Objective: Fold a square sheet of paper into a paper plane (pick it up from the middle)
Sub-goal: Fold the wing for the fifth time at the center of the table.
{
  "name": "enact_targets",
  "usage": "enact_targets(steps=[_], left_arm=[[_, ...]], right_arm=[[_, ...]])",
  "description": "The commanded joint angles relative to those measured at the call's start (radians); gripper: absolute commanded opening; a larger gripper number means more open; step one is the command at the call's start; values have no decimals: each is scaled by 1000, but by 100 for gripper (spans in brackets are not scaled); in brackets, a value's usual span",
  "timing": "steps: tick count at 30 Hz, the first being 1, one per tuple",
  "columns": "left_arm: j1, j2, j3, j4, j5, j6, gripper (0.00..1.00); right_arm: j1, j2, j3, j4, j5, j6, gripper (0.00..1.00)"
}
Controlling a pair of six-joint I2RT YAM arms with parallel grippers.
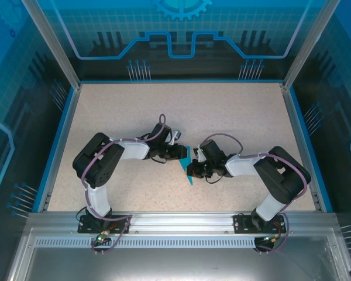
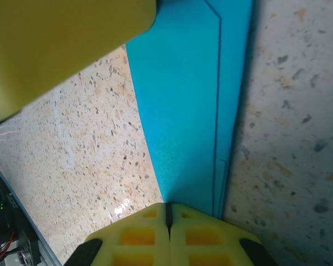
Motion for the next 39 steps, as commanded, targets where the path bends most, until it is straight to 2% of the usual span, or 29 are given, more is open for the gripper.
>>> enact_targets(steps=[1, 26, 39], left_arm=[[40, 35, 33, -30, -43, 57, 38], [164, 109, 111, -31, 52, 96, 40], [181, -34, 171, -139, 61, 114, 44]], right_arm=[[-6, 23, -49, -205, 42, -25, 5], [-24, 53, -30, -209, 8, -68, 5], [-26, 73, 3, -206, -7, -76, 6]])
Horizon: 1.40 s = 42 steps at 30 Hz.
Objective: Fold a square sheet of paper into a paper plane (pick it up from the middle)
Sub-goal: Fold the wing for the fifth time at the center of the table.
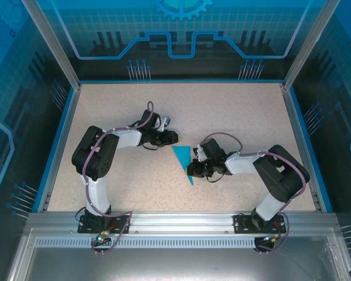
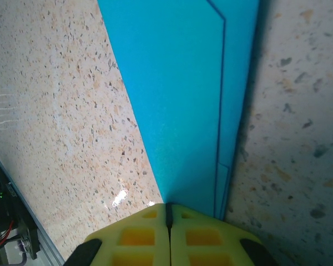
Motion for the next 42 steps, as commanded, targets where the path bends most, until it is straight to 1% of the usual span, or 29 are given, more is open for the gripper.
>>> enact_targets(steps=[1, 5, 10, 14, 18, 21, 26, 32, 42], left_arm=[[6, -99, 30, -55, 0, 28, 44], [-2, -166, -9, -58, 16, 0, 45], [-54, -228, -70, -59, 14, -21, 44], [-98, -249, -132, 5, 9, -81, 44], [-144, -218, -143, 37, 1, -112, 43], [-159, -184, -142, 66, -3, -132, 43], [-159, -108, -117, 86, -17, -134, 43], [-159, -45, -99, 125, 5, -169, 43], [-159, 35, -91, 70, -39, -164, 40]], right_arm=[[-3, 55, -25, -159, 42, -21, 6], [-3, 55, -20, -158, 40, -22, 6], [-3, 55, -16, -153, 41, -24, 6], [-2, 53, -14, -149, 35, -24, 7], [-2, 50, -12, -145, 34, -23, 7], [1, 50, -13, -139, 36, -23, 7], [1, 49, -27, -115, 37, -16, 7], [5, 43, -42, -98, 43, -9, 7], [9, -20, -16, -92, 20, 0, 9]])
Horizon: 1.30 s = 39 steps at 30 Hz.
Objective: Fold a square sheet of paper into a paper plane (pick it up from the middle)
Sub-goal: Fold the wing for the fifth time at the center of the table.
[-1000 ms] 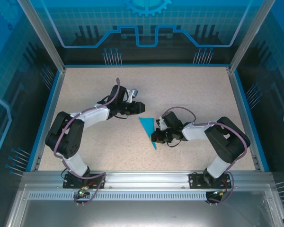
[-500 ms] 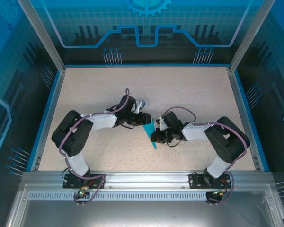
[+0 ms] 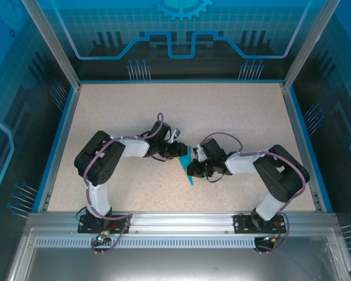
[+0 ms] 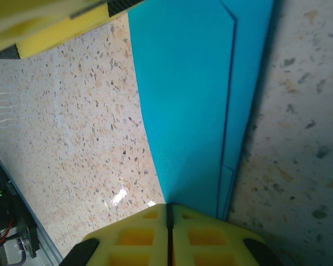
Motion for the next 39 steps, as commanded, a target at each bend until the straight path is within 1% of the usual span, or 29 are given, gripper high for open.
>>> enact_targets(steps=[1, 5, 8, 11, 15, 20, 23, 32, 37, 39], left_arm=[[0, 57, 13, -27, -33, 5, 40], [-1, 62, 10, -45, -37, 15, 39], [0, 61, 7, -51, -39, 19, 39], [-1, 62, 12, -53, -34, 19, 39], [-1, 63, 13, -57, -35, 18, 39], [-1, 70, 14, -72, -52, 15, 39], [0, 72, 13, -78, -58, 14, 39], [-1, 69, 12, -92, -74, 15, 38], [-1, 71, 18, -99, -75, 15, 38], [-1, 72, 21, -102, -75, 15, 38]], right_arm=[[9, -24, -5, -97, 19, 7, 10], [13, -60, 34, -97, 19, 15, 11], [13, -55, 69, -93, 21, 18, 12], [15, -15, 106, -73, -6, 22, 13], [19, 53, 140, -81, 8, 24, 15], [17, 131, 126, -61, 8, 30, 16], [15, 146, 90, -23, -3, 43, 15], [17, 14, -2, -10, -71, 30, 17], [30, -20, -75, 9, -120, 20, 18], [41, -32, -96, -7, -115, 13, 18]])
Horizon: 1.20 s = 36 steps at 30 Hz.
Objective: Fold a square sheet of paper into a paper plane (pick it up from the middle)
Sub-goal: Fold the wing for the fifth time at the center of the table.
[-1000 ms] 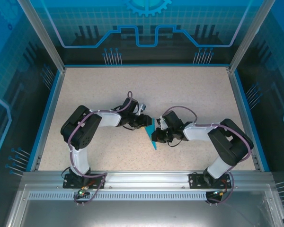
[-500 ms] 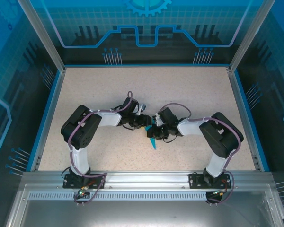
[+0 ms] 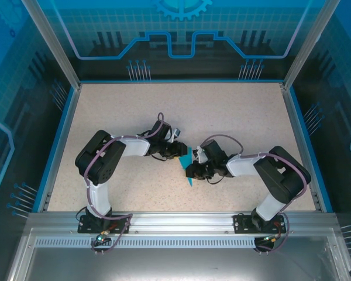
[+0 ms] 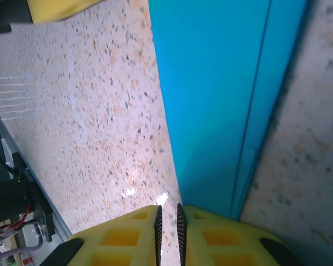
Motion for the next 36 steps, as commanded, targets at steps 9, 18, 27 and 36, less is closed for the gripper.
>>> enact_targets(steps=[9, 18, 27, 36], left_arm=[[-2, 60, -5, -74, -80, 17, 39], [-2, 51, -6, -73, -72, 14, 39], [-3, 41, 10, -68, -61, -4, 40], [-6, 43, 5, -65, -69, -10, 40]], right_arm=[[39, -99, -115, -139, -79, -79, 19], [27, -211, -91, -257, -6, -102, 19], [-18, -235, 44, -177, 81, -47, 22], [3, 17, 118, -87, 11, -11, 19]])
